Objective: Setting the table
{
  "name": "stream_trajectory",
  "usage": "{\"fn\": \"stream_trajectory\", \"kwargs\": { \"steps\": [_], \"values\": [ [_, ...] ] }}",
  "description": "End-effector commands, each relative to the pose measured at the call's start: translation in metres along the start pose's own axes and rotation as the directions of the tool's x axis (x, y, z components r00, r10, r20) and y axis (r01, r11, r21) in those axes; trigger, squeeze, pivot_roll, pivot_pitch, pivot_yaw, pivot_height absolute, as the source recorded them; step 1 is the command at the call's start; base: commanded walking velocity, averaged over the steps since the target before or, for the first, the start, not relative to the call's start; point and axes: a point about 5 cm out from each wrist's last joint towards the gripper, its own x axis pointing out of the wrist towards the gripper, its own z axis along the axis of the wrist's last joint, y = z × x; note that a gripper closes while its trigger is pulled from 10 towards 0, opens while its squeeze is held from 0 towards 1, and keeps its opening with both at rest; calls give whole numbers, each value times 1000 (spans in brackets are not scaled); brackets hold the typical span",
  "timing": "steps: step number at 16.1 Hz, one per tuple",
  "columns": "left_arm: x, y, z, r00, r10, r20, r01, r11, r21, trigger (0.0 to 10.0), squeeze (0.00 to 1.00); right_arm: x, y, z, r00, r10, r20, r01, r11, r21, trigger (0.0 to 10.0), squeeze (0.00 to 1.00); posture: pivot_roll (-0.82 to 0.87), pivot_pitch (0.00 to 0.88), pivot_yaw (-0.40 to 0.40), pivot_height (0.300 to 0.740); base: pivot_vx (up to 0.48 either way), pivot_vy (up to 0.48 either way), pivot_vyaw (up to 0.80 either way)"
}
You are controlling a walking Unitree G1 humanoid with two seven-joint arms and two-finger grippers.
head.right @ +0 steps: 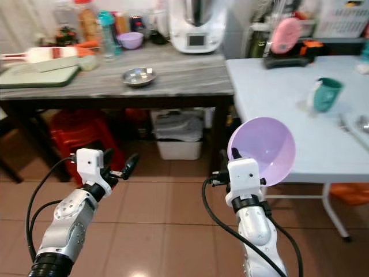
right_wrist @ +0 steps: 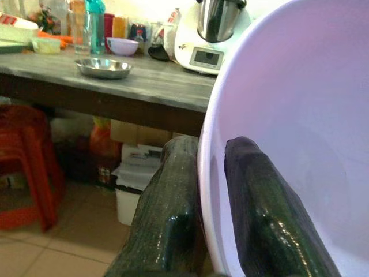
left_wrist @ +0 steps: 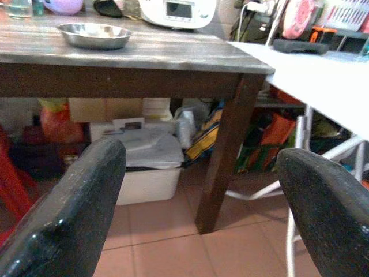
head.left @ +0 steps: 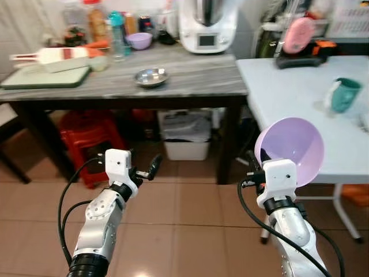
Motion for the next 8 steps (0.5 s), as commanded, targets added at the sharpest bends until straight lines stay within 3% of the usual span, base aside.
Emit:
{"fn": "stream_trajectory", "kwargs": {
  "steps": [1,7,8],
  "values": [
    [4,-8,1,1000,-27,3,27,1000,5,10000,0,-2,-6,-1,1000,-27,-7,27,1000,-3,10000,0,-75,0,63,740,0,398,-463],
    [5,-7,1,1000,-24,1,24,1000,10,10000,0,-1,-4,-2,999,-31,-4,31,1000,-1,10000,0,-75,0,70,740,0,398,-449],
    [5,-7,1,1000,-18,0,18,1000,12,10000,0,-1,-4,-2,999,-37,-4,36,999,-4,10000,0,-74,0,70,740,0,0,0]
  ]
}}
